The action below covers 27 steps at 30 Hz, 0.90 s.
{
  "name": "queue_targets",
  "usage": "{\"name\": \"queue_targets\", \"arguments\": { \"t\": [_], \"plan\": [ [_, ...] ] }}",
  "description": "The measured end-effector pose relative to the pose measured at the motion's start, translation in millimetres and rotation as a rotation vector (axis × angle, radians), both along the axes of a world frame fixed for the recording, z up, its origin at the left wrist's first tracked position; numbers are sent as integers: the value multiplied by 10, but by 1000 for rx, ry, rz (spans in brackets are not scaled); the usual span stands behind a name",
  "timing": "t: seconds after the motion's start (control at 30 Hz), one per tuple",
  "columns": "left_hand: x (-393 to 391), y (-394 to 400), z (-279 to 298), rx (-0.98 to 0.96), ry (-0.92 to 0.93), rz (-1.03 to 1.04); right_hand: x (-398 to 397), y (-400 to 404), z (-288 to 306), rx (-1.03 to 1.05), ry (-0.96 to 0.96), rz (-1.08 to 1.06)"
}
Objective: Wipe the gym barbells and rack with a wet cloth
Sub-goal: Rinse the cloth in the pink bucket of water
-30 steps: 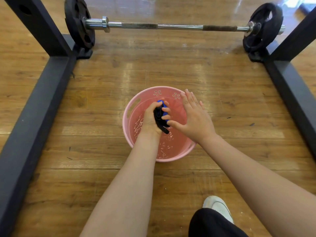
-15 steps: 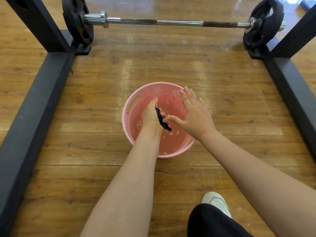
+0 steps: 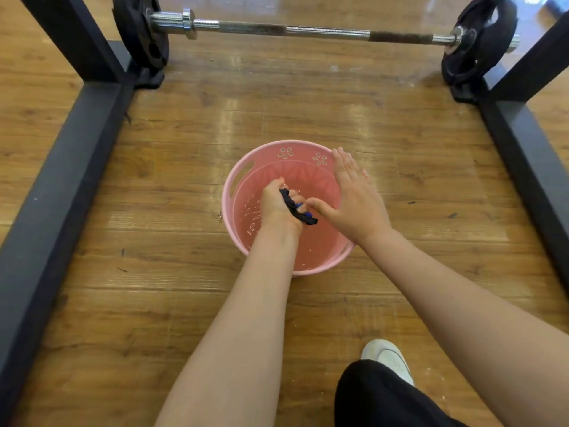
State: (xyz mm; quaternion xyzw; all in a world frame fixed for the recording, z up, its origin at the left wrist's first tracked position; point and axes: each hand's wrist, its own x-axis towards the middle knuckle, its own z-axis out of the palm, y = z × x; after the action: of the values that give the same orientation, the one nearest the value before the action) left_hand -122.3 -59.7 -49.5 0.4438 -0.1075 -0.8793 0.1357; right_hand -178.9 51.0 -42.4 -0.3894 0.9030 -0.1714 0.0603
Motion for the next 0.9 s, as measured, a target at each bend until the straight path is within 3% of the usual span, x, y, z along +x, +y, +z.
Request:
{"name": "queue_targets", "arguments": {
  "t": [0.33, 0.47, 0.7, 0.9],
  "plan": [
    [237, -221, 250, 52, 428, -358, -2, 12, -11, -28, -4, -13],
    [277, -245, 366, -44, 349, -329, 26, 0, 13, -28, 7, -23],
    [273, -148, 368, -42, 318, -190, 36, -5, 15, -29, 11, -31],
    [205, -16, 319, -99, 159, -131, 22, 7, -1, -29, 3, -30]
  ]
}}
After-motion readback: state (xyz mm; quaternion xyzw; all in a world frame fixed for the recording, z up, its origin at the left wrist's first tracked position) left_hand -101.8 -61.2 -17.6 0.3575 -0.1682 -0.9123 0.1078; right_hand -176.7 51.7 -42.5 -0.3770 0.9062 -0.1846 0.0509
